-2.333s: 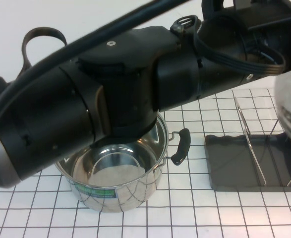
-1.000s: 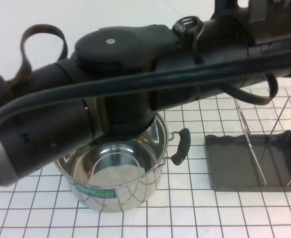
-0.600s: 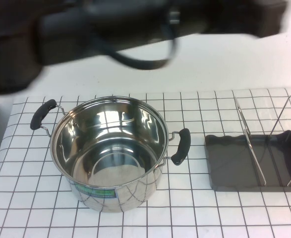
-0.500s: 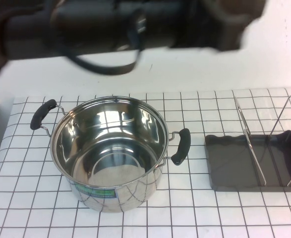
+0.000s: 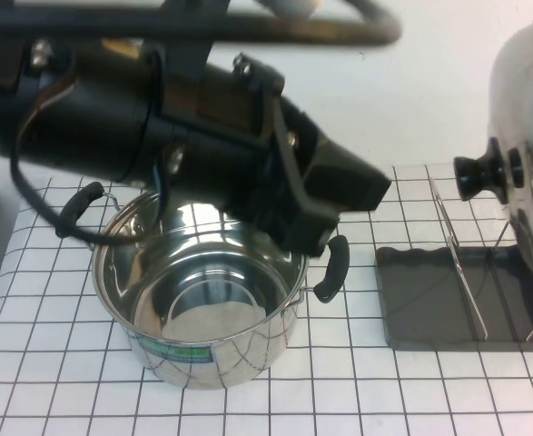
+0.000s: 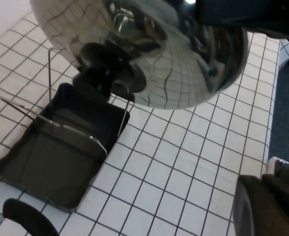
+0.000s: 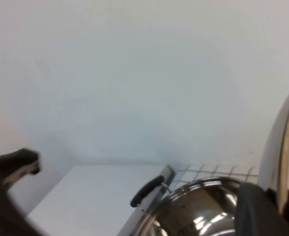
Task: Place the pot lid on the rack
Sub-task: Place the pot lid on the pot rack
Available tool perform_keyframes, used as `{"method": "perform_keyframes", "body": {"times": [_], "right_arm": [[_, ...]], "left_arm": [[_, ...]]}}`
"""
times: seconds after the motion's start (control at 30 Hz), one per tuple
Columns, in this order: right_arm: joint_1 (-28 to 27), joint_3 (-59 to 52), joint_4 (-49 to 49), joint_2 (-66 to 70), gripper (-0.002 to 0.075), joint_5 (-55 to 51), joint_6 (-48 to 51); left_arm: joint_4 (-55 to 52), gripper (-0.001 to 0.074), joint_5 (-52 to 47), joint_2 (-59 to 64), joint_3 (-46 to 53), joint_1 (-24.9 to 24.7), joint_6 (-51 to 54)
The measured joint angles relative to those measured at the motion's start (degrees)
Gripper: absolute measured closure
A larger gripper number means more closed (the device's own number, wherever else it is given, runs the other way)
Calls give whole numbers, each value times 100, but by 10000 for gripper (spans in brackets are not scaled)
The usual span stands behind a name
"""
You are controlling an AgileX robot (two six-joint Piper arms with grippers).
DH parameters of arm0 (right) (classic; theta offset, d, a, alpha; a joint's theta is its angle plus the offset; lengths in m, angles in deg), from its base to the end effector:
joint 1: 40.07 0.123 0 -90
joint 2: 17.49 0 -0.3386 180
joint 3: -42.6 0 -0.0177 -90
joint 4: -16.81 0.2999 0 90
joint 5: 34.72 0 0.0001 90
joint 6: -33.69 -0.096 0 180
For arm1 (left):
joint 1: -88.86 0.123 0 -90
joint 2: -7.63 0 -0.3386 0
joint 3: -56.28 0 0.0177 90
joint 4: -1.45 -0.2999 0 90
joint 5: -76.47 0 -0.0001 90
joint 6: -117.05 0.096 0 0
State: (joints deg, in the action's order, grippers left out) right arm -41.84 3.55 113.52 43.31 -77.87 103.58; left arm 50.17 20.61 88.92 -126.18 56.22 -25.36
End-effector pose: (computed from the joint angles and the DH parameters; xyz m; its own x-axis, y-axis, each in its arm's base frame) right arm 0.2055 0.0590 0.3803 -0.3749 0.3706 -0.8498 -0.5406 0.6572 0.5252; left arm 0.2225 -0.2134 0.4921 -0.3824 0.3260 -0.8646 0.8981 0.3511 -0.2648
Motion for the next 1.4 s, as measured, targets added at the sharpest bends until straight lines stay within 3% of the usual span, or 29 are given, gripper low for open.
{"method": "perform_keyframes", "body": {"times": [0.63,1.4], "right_arm": [[0,89,30,2155,711,176,1068],[73,699,21,2261,712,58,859]], "left_arm": [[-262,736,466,-261,709,11,-14],[-218,736,551,-261,709,11,-11]]}}
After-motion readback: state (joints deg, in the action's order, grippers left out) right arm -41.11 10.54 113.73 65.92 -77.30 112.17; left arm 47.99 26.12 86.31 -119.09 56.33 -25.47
